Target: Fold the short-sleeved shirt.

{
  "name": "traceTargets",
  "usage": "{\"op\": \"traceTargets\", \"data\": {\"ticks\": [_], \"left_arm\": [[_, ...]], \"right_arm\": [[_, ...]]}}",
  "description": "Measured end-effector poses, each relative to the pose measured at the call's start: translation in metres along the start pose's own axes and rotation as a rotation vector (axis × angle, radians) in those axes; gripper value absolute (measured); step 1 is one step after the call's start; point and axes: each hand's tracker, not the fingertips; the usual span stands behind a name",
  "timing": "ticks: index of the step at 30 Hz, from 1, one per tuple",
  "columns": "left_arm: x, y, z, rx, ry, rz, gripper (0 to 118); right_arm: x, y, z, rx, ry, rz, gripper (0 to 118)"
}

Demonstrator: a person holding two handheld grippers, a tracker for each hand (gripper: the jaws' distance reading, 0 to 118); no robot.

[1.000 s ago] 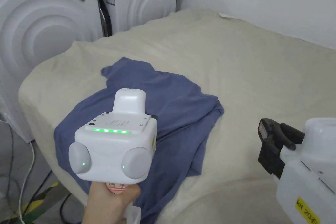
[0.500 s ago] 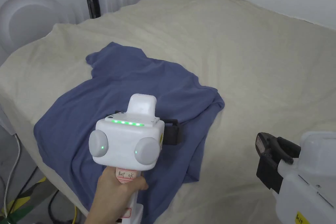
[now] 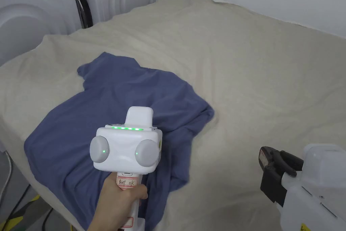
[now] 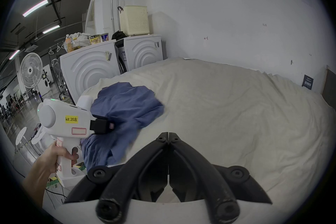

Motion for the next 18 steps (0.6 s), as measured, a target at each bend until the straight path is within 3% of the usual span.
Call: {"op": "traceTargets", "data": {"ticks": [6, 12, 18], "left_arm": [[-0.021, 0.008, 0.018, -0.019, -0.066, 0.081, 7], [-0.018, 0.029, 0.070, 0.072, -0.024, 0.088, 6], [0.010, 0.064, 0.158, 0.284, -0.038, -0.001, 6]], "right_arm": [[0.005, 0.005, 0.022, 0.023, -0.014, 0.011, 0], [0.018, 0.014, 0.058, 0.086, -0.054, -0.001, 0], [0.038, 0.017, 0.108, 0.165, -0.125, -0.001, 0]]}}
